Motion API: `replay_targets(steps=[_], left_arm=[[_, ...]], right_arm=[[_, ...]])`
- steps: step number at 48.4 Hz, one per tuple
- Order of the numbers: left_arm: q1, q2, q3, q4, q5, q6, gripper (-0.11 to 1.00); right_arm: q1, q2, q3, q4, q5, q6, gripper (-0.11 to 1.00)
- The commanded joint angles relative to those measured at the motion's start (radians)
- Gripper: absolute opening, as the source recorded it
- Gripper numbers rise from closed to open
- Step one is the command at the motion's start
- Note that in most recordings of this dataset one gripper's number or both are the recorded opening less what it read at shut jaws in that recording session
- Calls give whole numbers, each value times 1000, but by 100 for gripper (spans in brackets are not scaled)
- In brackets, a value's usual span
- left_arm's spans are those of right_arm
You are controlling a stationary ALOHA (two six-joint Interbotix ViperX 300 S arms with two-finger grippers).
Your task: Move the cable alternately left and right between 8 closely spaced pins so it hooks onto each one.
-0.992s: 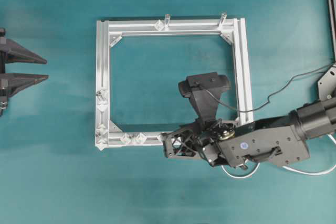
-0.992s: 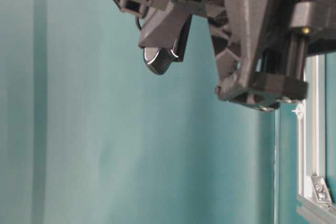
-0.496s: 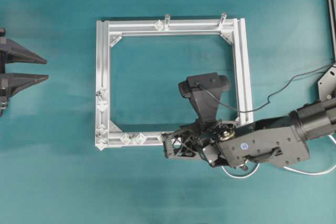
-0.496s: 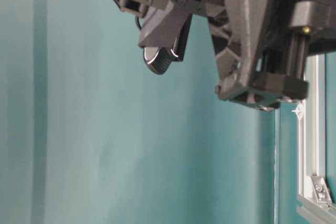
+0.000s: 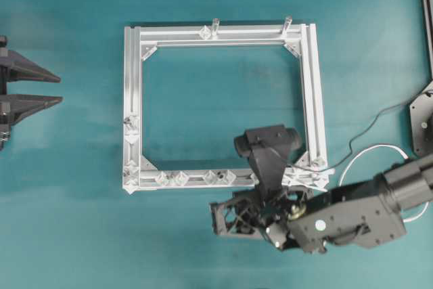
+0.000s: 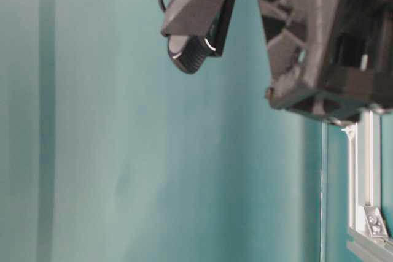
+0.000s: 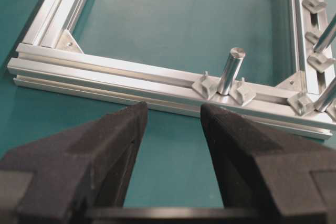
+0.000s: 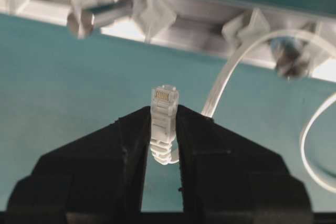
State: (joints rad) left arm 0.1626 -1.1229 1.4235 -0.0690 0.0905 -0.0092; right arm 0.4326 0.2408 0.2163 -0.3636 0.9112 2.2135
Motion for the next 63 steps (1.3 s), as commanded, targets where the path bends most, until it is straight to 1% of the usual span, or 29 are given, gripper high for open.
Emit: replay_targets(steps=[1,11,20,30,35,50,63], left_arm=[[-3,6,-11,3,-5,-8,57],[-3,6,-11,3,-5,-8,57],[-3,6,-9,3,-6,-8,57],[-3,6,-8,2,-8,-8,57],[-3,6,-8,2,-9,-8,57],[-3,6,-8,3,-8,-9,57],[-3,6,-8,2,-8,-11,57]], right_arm=[[23,-8,-44,6,25,2,19],[43,18,-92,12,80,2,19],[43,31,-118,12,84,0,19],[34,77,-187,3,87,-14,19],[25,110,-233,-6,81,-37,19],[-18,184,-351,-8,72,-156,19],[-31,190,-359,-6,80,-158,19]])
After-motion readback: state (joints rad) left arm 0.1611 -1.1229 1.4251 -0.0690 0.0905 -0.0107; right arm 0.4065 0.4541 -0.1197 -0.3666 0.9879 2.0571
